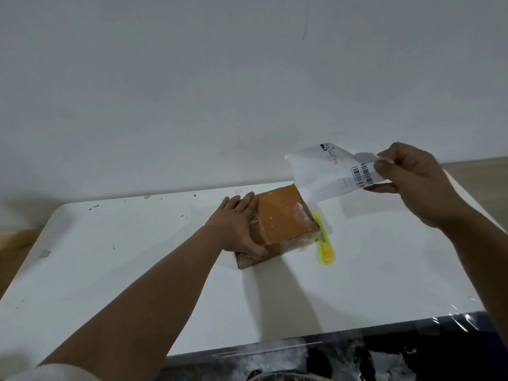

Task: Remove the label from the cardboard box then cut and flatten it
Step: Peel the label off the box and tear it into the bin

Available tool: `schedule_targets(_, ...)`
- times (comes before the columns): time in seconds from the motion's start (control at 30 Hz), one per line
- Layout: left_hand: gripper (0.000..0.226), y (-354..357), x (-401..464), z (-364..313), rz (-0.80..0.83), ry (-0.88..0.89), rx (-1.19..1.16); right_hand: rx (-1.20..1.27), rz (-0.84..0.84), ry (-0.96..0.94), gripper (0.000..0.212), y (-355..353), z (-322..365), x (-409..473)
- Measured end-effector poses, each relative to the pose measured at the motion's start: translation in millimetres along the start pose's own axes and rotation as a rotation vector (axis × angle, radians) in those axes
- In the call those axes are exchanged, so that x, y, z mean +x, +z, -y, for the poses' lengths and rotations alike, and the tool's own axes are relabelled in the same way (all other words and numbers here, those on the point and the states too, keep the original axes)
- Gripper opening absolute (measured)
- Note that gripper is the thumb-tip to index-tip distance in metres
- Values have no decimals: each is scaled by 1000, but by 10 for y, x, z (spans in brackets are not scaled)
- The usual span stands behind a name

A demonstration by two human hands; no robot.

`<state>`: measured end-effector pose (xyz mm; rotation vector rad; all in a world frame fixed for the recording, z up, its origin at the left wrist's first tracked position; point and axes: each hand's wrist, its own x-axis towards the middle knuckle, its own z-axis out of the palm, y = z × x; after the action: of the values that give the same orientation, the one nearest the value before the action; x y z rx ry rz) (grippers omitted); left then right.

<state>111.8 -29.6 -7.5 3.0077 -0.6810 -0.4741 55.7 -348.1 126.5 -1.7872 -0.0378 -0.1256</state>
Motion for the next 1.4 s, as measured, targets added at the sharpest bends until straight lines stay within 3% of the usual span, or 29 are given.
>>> schedule_targets(0.13,150,-95,25,-54,93,-5,-24,-30,-45,177,28,32,-239,-70)
schedule_targets(0.2,145,-196,29,-141,93,-20,-152,9,-79,233,27,75,-318,-144)
schedule_targets(0.4,92,-641,-5,-717,-264,86,-737,1,-102,319,26,105,-454,-410)
schedule_targets(0.53,49,-744,52,-1103,-464,240,-733,-10,-87,346,29,113,-538,-684)
schedule_targets(0.67,14,-738,161,-1427,-377,257,-840,17,-184,361,27,-33,-656,-1003)
schedule_targets(0.83,10,-616,300,-1978,-184,302,-753,126,-383,387,27,-334,-823,-1388)
schedule_targets(1.0,14,-635,338,-2700,-191,418,-706,293,-573,483,13,-827,-1036,-1791)
schedule_targets(1.13,14,-620,354,-3311,-205,472,-640,491,-718,678,22,-1319,-1222,-2220)
schedule_targets(1.2,14,-590,373,-3580,-189,485,-598,368,-789,710,23,-1522,-1254,-2449)
schedule_targets(1.27,15,-517,359,-3854,-139,511,-550,120,-800,585,30,-1704,-1217,-2629)
schedule_targets(1.4,16,-276,208,-4455,17,608,-487,-374,-589,351,46,-2013,-1097,-2760)
